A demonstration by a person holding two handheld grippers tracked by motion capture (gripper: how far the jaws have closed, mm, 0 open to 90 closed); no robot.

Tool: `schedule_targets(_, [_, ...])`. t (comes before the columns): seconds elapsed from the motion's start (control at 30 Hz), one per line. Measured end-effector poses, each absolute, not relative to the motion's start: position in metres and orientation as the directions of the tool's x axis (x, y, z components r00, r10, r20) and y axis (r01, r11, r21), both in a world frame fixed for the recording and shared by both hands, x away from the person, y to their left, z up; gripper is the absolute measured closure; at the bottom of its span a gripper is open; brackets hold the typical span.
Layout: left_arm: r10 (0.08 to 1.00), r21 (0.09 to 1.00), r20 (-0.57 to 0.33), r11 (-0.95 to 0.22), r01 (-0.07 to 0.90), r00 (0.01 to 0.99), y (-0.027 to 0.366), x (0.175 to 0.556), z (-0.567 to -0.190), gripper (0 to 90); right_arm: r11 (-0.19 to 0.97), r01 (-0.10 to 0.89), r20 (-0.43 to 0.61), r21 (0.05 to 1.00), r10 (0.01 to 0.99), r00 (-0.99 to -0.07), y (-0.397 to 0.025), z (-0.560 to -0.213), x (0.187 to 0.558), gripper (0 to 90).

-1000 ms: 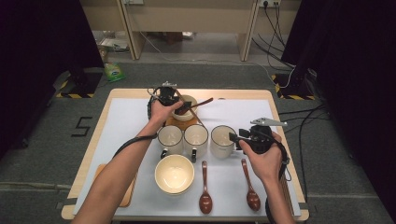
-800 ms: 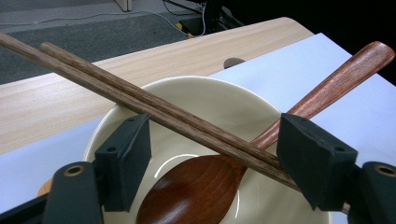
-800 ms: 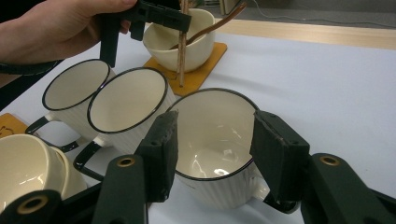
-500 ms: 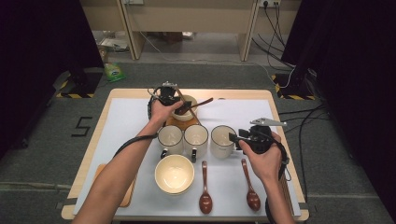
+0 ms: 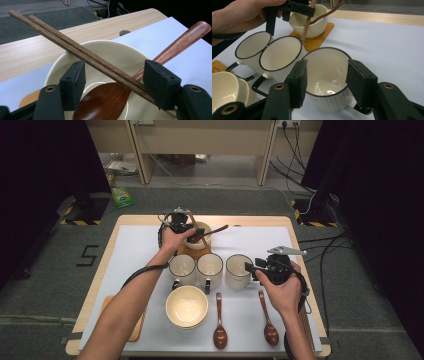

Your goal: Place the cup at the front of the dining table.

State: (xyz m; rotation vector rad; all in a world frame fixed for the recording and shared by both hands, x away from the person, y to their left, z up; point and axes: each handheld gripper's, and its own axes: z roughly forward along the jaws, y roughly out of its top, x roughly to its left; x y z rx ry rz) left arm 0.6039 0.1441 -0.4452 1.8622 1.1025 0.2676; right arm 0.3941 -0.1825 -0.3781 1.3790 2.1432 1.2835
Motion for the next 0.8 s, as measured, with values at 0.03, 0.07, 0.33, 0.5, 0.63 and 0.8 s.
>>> schedule_targets(0.03, [0.780, 0.798, -0.249, -0.171, 0.578, 0.575, 0.1443, 0.6039, -0.4451, 35.6, 0.146, 0.583, 0.213, 0.799, 0.839, -0.501, -0.1824, -0.3781, 0.3941, 50.9])
schedule_targets(0.07, [0.780, 0.798, -0.249, -0.172, 0.578, 0.575, 0.1443, 0.6038, -0.4450, 35.9, 0.146, 0.583, 0.213, 0.799, 0.839, -0.502, -0.1824, -0.3781, 0.3941, 50.9])
schedule_targets(0.33, [0.777, 0.800, -0.241, -0.180, 0.573, 0.581, 0.1463, 0.6041, -0.4436, 40.1, 0.144, 0.586, 0.218, 0.797, 0.837, -0.502, -0.1822, -0.3787, 0.3944, 50.9])
schedule_targets(0.5, [0.778, 0.800, -0.242, -0.179, 0.573, 0.580, 0.1464, 0.6045, -0.4437, 40.6, 0.144, 0.585, 0.218, 0.798, 0.836, -0.504, -0.1818, -0.3783, 0.3943, 50.8])
schedule_targets(0.63, [0.778, 0.800, -0.239, -0.181, 0.572, 0.581, 0.1465, 0.6049, -0.4435, 41.7, 0.145, 0.585, 0.218, 0.798, 0.836, -0.504, -0.1822, -0.3786, 0.3945, 50.8])
schedule_targets(0.8, [0.781, 0.799, -0.238, -0.181, 0.573, 0.578, 0.1474, 0.6051, -0.4434, 42.9, 0.143, 0.585, 0.221, 0.798, 0.835, -0.504, -0.1823, -0.3785, 0.3946, 50.8])
